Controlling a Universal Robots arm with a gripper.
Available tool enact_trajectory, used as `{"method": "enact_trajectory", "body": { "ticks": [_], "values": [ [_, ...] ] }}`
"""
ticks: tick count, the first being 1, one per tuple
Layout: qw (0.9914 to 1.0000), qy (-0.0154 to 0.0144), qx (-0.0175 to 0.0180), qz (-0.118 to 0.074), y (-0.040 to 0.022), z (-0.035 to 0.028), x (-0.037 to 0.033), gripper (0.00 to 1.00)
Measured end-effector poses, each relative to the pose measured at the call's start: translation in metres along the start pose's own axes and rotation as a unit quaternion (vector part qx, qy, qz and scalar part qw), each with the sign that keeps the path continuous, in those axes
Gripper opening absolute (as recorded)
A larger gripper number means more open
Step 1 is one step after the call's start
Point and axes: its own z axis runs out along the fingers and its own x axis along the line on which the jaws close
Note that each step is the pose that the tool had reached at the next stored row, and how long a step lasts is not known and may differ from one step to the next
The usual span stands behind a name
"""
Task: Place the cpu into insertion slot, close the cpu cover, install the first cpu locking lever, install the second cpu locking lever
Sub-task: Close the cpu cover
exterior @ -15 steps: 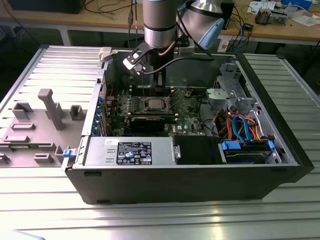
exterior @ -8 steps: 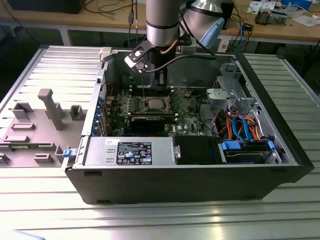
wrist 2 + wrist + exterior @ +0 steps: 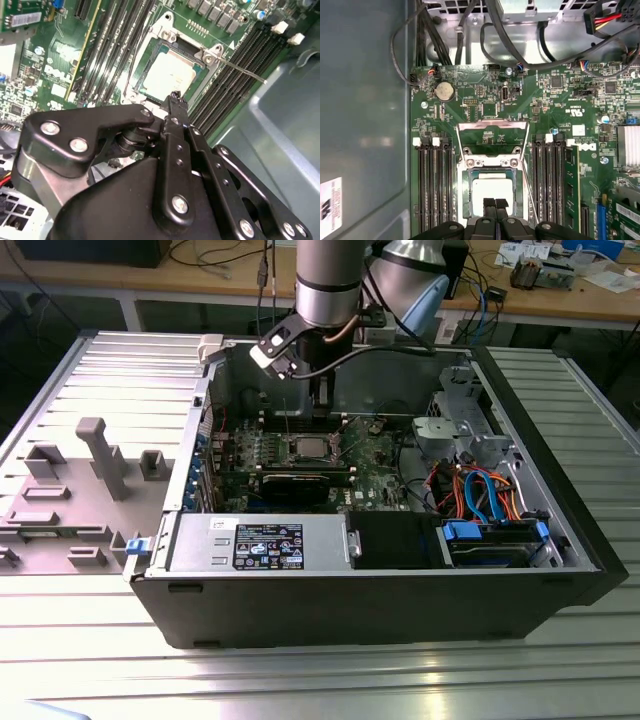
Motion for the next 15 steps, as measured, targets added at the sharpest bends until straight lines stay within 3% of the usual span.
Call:
{"method": "enact_trajectory", "body": {
  "ticks": [5,7,10,15],
  "values": [
    [1.00000,0.0000,0.0011,0.000,0.0002,-0.0097,0.0002,0.11],
    [1.00000,0.0000,0.0012,0.000,0.0006,-0.0097,0.0002,0.11],
    [1.00000,0.0000,0.0012,0.000,0.0061,-0.0097,0.0002,0.11],
    [1.00000,0.0000,0.0012,0.000,0.0072,-0.0097,0.0003,0.11]
  ]
}}
